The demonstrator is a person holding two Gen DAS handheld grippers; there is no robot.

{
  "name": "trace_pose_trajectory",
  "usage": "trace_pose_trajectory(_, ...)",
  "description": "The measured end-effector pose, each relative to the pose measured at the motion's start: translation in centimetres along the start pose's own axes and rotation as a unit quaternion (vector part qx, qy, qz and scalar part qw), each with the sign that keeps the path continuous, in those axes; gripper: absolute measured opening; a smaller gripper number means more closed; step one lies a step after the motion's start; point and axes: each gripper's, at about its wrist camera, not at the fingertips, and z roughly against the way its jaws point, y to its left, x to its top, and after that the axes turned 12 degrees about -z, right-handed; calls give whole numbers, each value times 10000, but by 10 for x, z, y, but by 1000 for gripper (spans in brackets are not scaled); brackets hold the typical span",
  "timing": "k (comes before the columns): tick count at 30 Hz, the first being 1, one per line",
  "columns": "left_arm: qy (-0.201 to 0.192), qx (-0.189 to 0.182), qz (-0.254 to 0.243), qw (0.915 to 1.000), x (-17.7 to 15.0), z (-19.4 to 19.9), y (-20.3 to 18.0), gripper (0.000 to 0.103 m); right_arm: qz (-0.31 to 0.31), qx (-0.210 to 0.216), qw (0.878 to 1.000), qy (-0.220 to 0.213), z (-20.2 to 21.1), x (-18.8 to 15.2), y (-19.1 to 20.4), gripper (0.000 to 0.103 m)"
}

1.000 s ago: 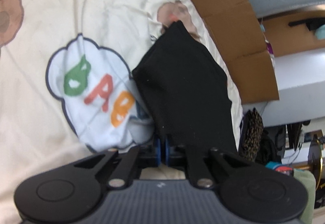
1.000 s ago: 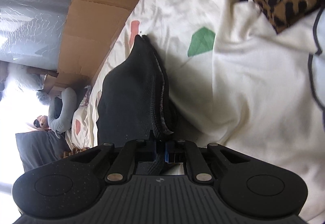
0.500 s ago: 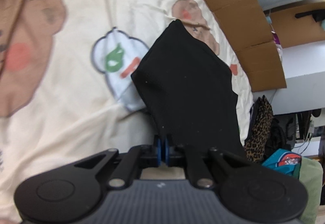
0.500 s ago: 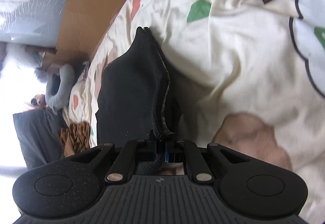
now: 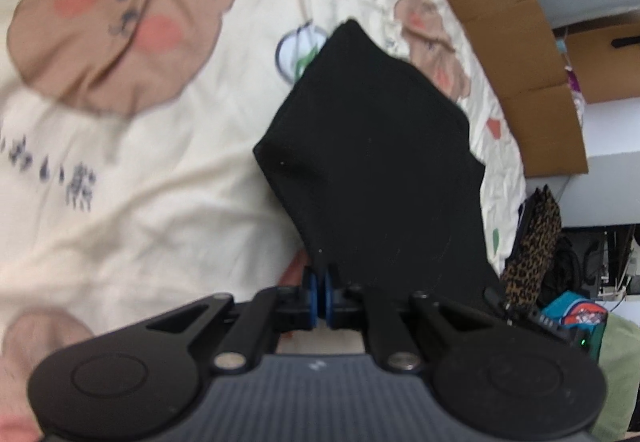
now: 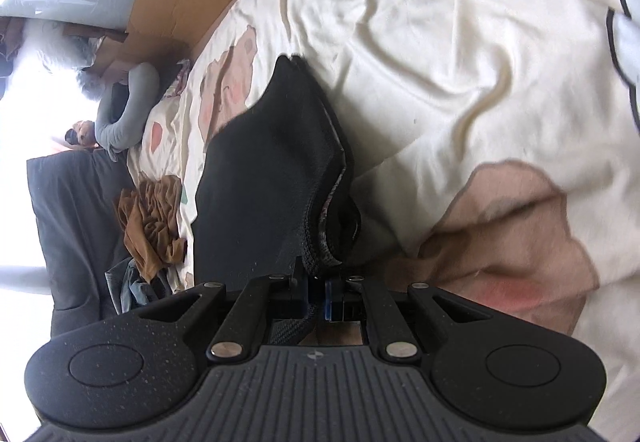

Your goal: Fold clothes

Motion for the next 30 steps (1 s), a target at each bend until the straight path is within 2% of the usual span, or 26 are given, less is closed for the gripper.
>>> trace_pose_trajectory(5, 452, -114, 148, 9988, -12, -20, -4, 4, 160, -20, 9996, -218, 10, 14, 5, 6)
trace_pose_trajectory(10, 960, -285, 43, 9950, -21, -39, -16, 4, 180, -42, 9986, -500, 17, 29, 9, 6)
trace_pose_trajectory(18, 1408, -630, -125, 9879, -26, -54, -26, 3, 326, -204, 9964, -759, 22, 49, 18, 6)
trace_pose_trajectory(19, 1457, -611, -160, 9873, -26, -52, -26, 0, 337, -229, 9959, -804, 23, 51, 19, 5)
trace_pose_trajectory(26, 1432, -409, -259, 9885, -19, -39, -20, 0, 494, -395, 9925, -1043, 29, 71, 25, 5)
trace_pose_trajectory(30, 1302, -44, -445, 9905, 0, -33, -21, 12, 490, -490, 9913, -1123, 30, 83, 23, 5)
